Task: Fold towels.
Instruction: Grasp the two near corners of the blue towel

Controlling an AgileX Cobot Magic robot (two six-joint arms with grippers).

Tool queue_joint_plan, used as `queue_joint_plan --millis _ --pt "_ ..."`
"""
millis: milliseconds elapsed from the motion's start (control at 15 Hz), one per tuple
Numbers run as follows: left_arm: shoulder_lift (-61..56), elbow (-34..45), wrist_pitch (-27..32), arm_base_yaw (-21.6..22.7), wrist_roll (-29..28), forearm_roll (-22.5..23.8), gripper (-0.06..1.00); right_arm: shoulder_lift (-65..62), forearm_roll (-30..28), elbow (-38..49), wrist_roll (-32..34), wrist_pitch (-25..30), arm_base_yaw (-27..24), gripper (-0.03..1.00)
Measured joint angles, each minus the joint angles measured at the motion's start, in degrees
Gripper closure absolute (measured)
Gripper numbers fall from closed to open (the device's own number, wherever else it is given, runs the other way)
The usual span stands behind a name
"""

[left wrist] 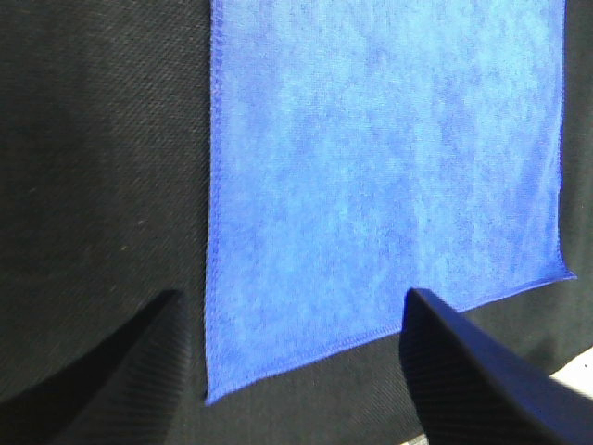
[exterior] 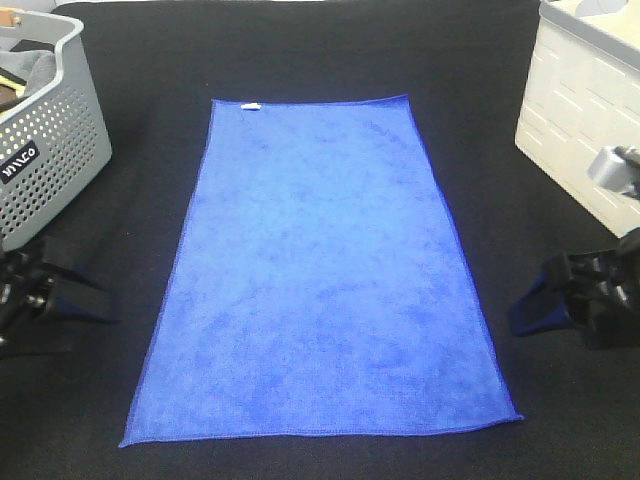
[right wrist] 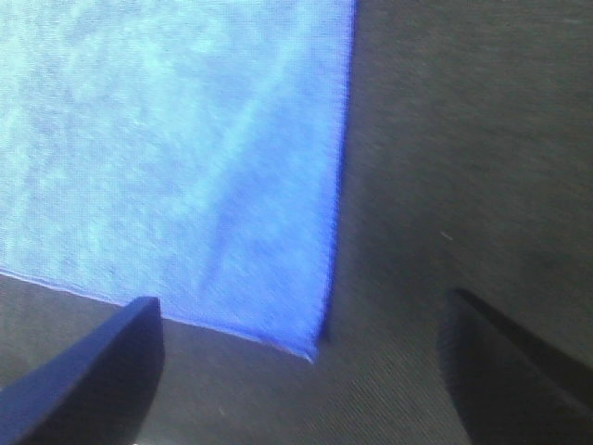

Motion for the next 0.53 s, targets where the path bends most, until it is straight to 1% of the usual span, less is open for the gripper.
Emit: queue_joint_plan --millis 200,333,467,533 --pt "6.3 -0.1 -4.5 -3.2 5.4 -6.7 0.32 7.8 11.3 -0.1 -11.9 -1.0 0.0 0.21" --pt "10.8 -1.3 -5.8 -6.2 7.7 -9.9 0.32 12.9 18.3 -0.1 -19.0 -1.2 0.0 0.23" --pt "14.6 -3.4 -6.4 -9.0 8.1 -11.5 0.32 16.7 24.1 -0.2 -24.8 -1.4 0.0 0.25" --pt "16.2 -4.3 -6.5 -9.7 8.3 -11.7 0.32 18.2 25.6 -0.2 -26.5 -1.7 0.3 0.27"
